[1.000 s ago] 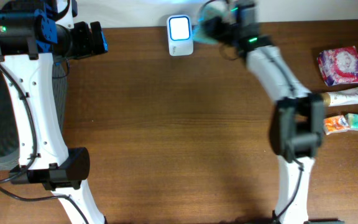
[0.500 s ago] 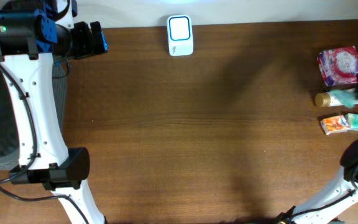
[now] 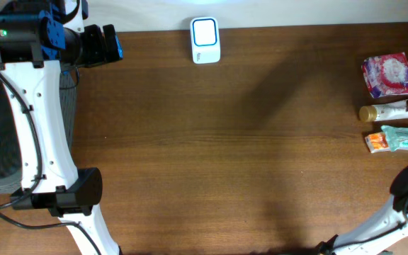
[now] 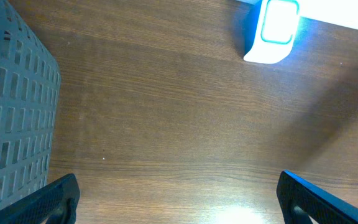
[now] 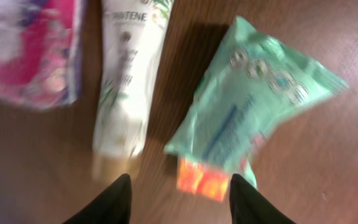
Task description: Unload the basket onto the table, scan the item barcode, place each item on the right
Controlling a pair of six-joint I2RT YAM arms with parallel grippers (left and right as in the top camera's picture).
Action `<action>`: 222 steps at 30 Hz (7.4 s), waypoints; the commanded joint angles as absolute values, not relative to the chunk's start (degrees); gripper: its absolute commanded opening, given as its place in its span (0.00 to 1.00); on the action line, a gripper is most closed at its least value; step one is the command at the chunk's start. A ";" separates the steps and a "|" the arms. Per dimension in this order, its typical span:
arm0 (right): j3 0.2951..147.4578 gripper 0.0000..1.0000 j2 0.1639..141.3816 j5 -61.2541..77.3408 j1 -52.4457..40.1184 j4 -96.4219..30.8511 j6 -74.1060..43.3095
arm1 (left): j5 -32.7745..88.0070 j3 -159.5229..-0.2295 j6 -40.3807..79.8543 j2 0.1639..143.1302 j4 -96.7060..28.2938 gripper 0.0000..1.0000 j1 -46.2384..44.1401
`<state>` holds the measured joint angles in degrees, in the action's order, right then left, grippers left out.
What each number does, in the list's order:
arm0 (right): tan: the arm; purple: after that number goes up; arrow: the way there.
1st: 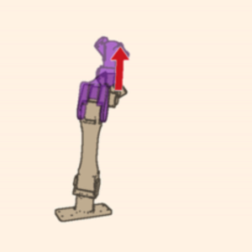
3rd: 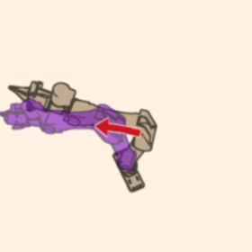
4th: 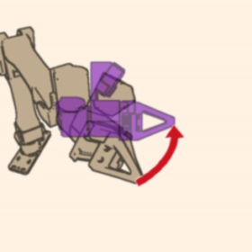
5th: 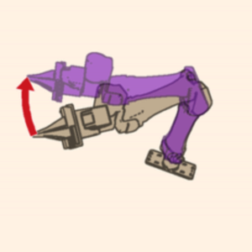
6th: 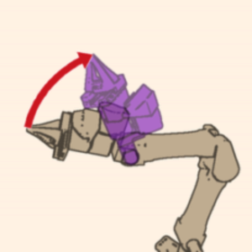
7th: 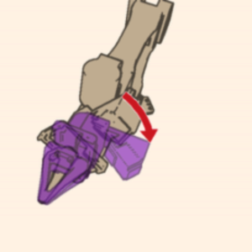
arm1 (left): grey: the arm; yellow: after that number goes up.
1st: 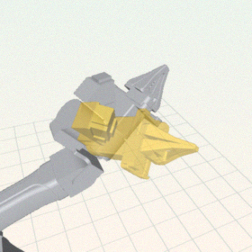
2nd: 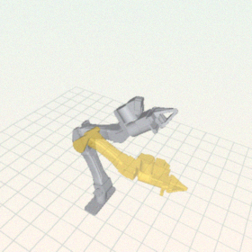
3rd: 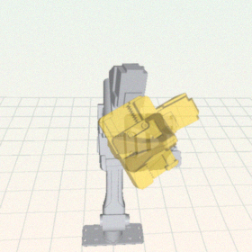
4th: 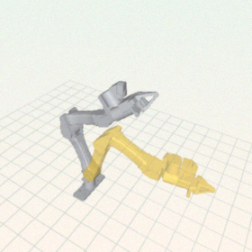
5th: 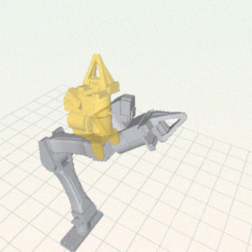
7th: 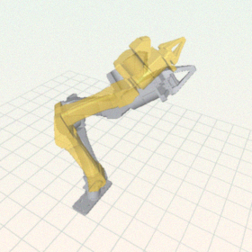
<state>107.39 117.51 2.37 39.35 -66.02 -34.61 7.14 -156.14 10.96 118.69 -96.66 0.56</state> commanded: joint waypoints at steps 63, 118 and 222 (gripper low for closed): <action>71.55 0.99 47.92 7.88 -6.09 -73.45 -19.94 | 7.73 -156.81 10.68 117.19 -96.71 0.99 0.56; 0.32 0.99 0.19 -2.24 1.58 -3.25 -7.86 | 7.75 -156.81 10.68 117.19 -96.71 0.99 1.19; 0.32 0.98 0.19 -3.27 1.67 -4.43 -6.20 | -0.84 -11.00 5.10 7.90 -13.02 0.99 -0.56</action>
<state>0.84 0.58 -2.61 1.41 -4.25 -6.02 -1.74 -15.59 5.96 11.97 -17.91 -2.94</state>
